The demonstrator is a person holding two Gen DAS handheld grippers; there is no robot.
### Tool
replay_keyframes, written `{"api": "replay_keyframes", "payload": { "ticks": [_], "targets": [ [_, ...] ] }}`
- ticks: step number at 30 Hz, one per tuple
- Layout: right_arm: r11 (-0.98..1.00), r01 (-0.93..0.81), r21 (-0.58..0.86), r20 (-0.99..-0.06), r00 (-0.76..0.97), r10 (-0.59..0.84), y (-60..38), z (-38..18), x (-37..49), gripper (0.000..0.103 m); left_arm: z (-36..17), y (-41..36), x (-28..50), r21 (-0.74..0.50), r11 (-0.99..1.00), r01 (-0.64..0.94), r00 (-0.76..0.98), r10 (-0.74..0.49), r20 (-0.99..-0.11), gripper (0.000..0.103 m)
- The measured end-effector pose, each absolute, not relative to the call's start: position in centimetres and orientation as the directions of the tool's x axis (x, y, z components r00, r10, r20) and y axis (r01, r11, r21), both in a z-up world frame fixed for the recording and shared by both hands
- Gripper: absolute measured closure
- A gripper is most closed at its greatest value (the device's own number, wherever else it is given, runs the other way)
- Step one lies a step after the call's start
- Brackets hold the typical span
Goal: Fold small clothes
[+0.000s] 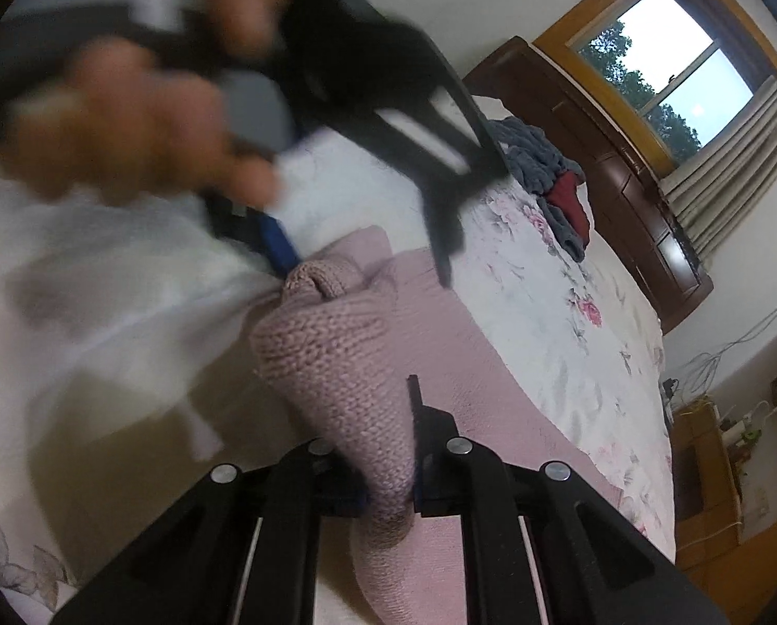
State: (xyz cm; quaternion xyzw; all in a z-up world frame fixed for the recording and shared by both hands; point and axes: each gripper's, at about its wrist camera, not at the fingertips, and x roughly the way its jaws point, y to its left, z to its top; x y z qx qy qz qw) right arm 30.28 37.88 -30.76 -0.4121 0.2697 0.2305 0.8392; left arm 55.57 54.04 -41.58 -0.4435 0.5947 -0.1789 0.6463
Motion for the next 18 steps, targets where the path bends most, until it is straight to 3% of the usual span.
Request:
{"api": "replay_keyframes", "payload": {
  "ticks": [2, 5, 7, 9, 18],
  "targets": [
    [0.56, -0.612, -0.558, -0.647, 0.744, 0.168, 37.8, -30.7, 30.3, 0.093, -42.1, 53.4, 57.8, -0.765, 0.569, -0.302, 0.202, -0.746, -0.634, 0.025],
    [0.572, -0.613, -0.544, -0.651, 0.739, 0.173, 37.7, -30.6, 30.7, 0.093, -42.6, 52.8, 59.7, -0.735, 0.603, -0.31, 0.159, -0.729, -0.666, 0.039],
    [0.58, -0.615, -0.534, -0.653, 0.736, 0.178, 37.5, -30.5, 30.9, 0.093, -42.8, 52.4, 60.5, -0.714, 0.632, -0.302, 0.136, -0.713, -0.688, 0.061],
    [0.588, -0.614, -0.526, -0.653, 0.735, 0.182, 37.4, -30.3, 31.1, 0.093, -42.8, 52.3, 61.0, -0.701, 0.65, -0.295, 0.127, -0.7, -0.703, 0.072],
    [0.623, -0.612, -0.487, -0.658, 0.726, 0.198, 36.7, -29.6, 31.6, 0.093, -41.4, 51.8, 61.8, -0.691, 0.675, -0.26, 0.132, -0.684, -0.717, 0.077]
  ]
}}
